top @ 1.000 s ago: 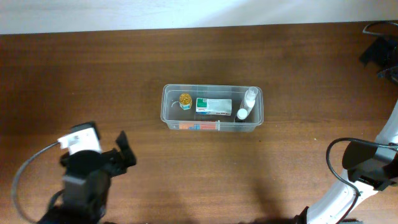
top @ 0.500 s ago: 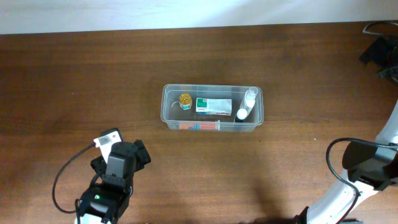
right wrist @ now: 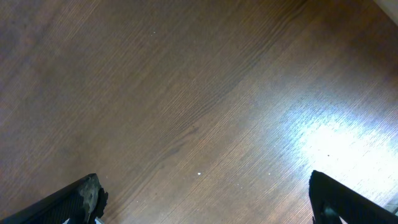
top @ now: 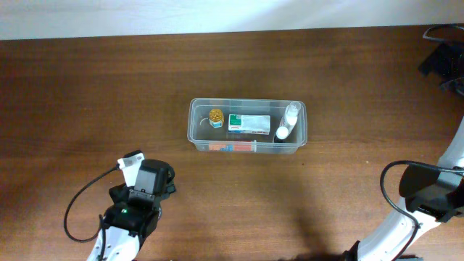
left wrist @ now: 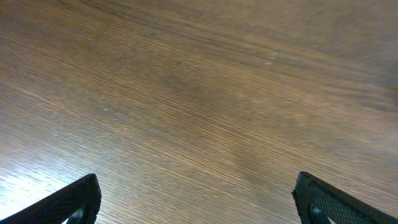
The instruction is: Pack container
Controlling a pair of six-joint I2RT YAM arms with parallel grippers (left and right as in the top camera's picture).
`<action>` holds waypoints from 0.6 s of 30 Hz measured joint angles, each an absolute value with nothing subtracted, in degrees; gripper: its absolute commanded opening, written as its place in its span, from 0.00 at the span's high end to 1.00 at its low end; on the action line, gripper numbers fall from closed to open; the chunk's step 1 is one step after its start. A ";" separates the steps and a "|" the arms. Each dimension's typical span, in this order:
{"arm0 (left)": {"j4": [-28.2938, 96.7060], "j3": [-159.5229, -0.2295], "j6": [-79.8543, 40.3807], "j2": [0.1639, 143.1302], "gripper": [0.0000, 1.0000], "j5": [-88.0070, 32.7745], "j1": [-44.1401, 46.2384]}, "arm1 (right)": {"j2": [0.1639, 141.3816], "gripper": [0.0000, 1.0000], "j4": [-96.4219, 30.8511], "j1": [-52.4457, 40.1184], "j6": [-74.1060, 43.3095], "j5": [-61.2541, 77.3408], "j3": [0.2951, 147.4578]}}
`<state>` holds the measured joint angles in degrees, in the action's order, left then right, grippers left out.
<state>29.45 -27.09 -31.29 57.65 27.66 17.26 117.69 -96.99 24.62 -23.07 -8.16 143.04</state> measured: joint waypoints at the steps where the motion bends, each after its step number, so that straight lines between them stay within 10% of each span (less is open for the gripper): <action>1: 29.30 -27.09 -31.09 58.37 0.01 28.23 17.26 | 117.69 0.02 -96.99 24.62 -23.07 -8.16 143.04; 18: 0.43 -7.97 -22.81 41.67 0.01 24.71 10.39 | 117.69 0.02 -96.99 24.62 -23.07 -8.16 143.04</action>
<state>0.43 -7.97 -22.81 41.67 24.71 10.39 117.69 -96.99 24.62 -23.07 -8.16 143.04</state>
